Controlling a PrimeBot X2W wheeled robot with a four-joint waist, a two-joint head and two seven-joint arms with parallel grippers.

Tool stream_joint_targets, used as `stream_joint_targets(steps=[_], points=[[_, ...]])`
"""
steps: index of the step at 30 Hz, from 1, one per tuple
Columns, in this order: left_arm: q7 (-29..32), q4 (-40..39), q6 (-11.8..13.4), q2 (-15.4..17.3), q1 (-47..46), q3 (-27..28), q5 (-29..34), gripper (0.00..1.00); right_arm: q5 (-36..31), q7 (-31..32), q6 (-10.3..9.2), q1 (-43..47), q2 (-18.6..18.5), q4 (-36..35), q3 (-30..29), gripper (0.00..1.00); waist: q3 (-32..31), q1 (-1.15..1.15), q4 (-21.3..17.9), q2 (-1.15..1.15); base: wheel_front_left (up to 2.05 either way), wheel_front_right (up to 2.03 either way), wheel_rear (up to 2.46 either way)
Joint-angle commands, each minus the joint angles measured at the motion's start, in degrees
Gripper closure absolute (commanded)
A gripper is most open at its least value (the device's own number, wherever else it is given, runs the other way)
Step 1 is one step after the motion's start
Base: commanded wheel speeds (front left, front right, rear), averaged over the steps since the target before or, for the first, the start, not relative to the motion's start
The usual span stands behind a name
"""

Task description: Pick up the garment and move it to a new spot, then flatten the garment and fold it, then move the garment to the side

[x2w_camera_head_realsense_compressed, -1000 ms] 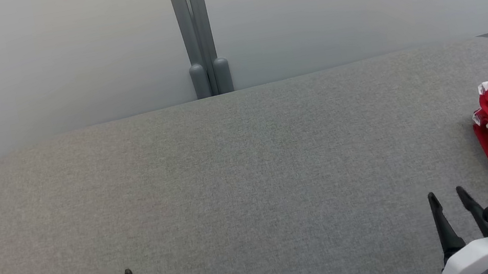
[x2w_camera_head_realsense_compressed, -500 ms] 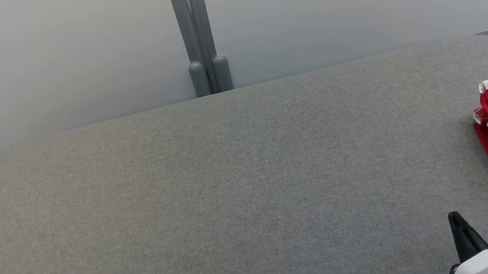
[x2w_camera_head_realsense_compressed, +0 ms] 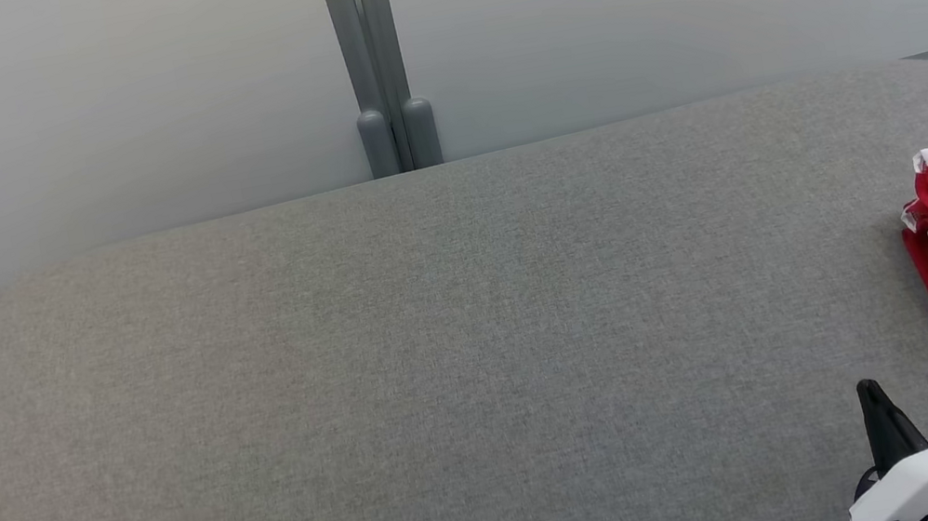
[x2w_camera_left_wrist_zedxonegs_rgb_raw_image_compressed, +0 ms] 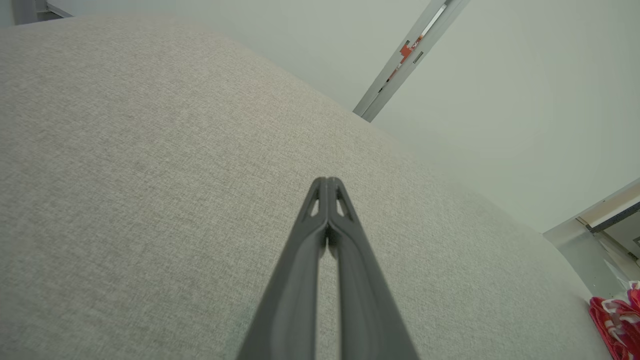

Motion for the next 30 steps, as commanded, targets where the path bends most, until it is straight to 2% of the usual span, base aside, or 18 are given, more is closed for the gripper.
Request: stream_joint_targets(steps=[1, 30], points=[[0.55, -1.13, -0.14, 0.20, -2.05, 0.33, -2.38, 1.00, 2.65, 0.52, -0.02, -1.94, -0.31, -1.23, -0.16, 1.00, 0.07, 0.00, 0.01, 0.00, 0.00, 0.00, 0.00], [6.36, -1.70, -0.58, 0.35, -6.19, 2.22, -23.78, 1.00, 26.96, 6.37, -0.04, -4.49, -0.52, -3.74, -0.97, 1.00, 1.41, 0.00, 0.09, 0.00, 0.00, 0.00, 0.00]])
